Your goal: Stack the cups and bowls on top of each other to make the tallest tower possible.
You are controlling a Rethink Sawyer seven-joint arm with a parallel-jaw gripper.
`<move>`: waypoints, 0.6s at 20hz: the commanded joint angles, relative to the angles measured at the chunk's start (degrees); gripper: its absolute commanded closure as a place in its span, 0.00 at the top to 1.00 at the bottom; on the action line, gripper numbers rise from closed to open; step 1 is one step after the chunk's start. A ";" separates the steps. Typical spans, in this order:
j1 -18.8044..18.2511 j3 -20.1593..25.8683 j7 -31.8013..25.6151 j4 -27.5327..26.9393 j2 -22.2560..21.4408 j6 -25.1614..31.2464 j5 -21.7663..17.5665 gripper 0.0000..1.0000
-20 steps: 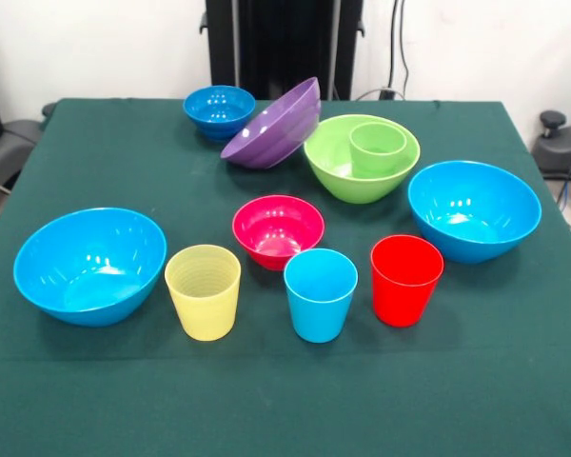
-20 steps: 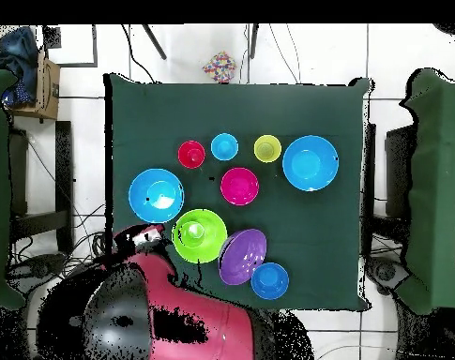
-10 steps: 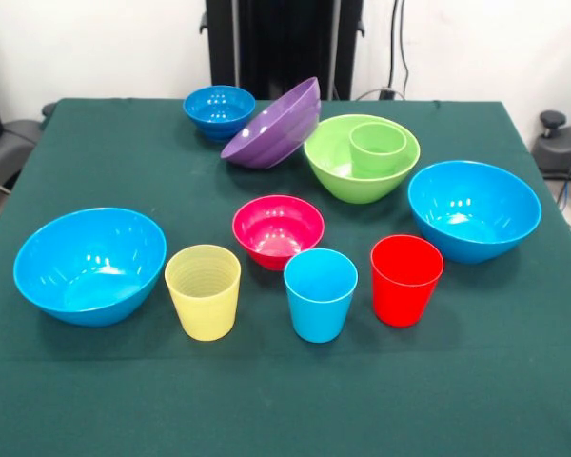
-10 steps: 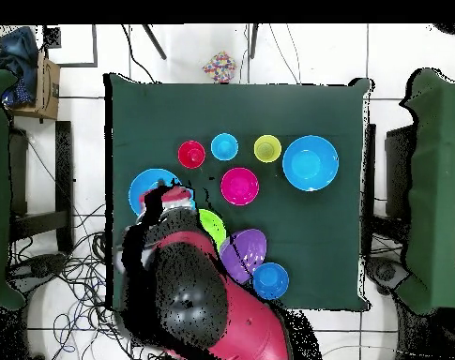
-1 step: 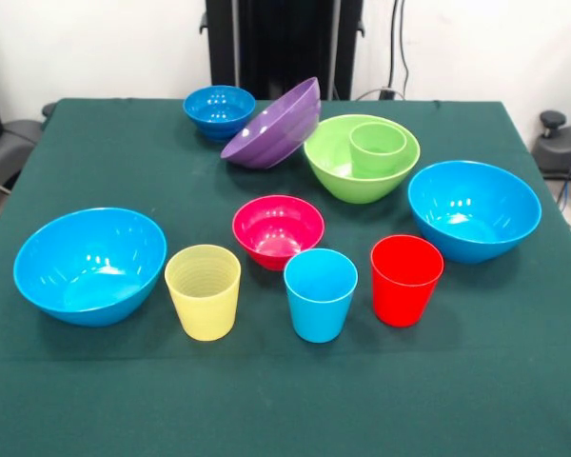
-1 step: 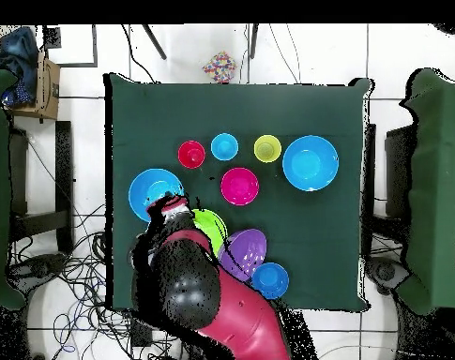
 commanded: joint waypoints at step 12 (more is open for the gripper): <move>5.61 -3.14 3.01 -10.21 13.94 15.31 -26.11 1.00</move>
